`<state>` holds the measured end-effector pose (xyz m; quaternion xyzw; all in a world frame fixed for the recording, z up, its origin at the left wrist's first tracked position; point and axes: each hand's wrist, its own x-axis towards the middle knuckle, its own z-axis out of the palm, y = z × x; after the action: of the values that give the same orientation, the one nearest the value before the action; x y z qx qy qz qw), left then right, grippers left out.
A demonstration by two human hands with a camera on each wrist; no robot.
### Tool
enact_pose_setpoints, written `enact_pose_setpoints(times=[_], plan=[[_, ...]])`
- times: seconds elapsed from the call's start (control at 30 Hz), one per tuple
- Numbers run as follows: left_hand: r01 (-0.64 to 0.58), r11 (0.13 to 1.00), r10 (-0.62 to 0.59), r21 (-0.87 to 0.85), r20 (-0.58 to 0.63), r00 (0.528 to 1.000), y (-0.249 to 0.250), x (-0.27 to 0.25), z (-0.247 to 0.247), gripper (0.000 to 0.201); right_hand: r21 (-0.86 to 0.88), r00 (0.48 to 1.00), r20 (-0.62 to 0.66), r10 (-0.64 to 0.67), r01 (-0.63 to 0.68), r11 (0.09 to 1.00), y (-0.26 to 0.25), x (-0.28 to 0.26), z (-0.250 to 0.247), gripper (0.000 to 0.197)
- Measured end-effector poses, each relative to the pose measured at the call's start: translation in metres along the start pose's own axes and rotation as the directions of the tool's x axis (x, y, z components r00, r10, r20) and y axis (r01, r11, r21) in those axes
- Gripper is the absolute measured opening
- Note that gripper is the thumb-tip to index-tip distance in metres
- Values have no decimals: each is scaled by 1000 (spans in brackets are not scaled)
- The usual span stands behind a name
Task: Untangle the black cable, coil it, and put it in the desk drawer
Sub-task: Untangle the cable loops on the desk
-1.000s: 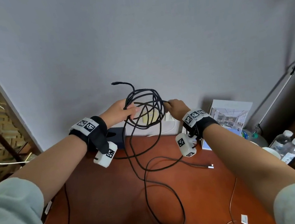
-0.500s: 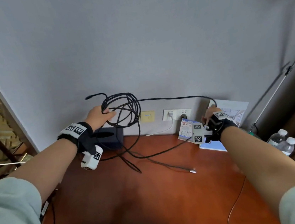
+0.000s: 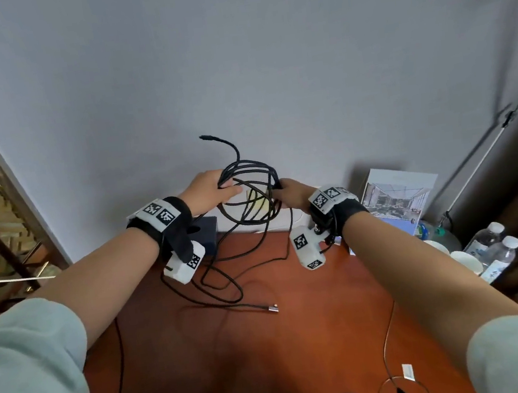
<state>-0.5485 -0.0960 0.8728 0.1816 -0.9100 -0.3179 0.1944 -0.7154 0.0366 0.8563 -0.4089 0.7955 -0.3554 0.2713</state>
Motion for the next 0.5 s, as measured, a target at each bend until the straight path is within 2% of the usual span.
enact_pose_setpoints(times=[0.1,0.13,0.2,0.3,0.37,0.43,0.5], plan=[[16,998,-18,-61,-29,999,-6,-2,-2,39,-76,998,-61,2,-7,997,1,2,-2,36],[20,999,-21,-50,-31,999,-9,-2,-3,42,-49,996,-88,4,-8,999,3,2,-4,38],[32,998,-32,-47,2,999,-12,-3,-6,47,147,983,-182,-9,36,989,9,1,-9,36],[68,997,-65,-38,72,995,-15,-5,-8,47,420,936,-352,29,130,898,17,-2,-16,34],[96,995,-93,-30,80,992,-18,-6,-10,47,562,895,-436,95,188,806,29,-5,-24,28],[120,992,-118,-27,69,991,-25,-7,-13,47,686,827,-509,240,222,693,42,-7,-34,29],[142,988,-137,-61,71,988,-33,-8,-18,47,754,763,-517,389,190,629,60,-11,-49,25]])
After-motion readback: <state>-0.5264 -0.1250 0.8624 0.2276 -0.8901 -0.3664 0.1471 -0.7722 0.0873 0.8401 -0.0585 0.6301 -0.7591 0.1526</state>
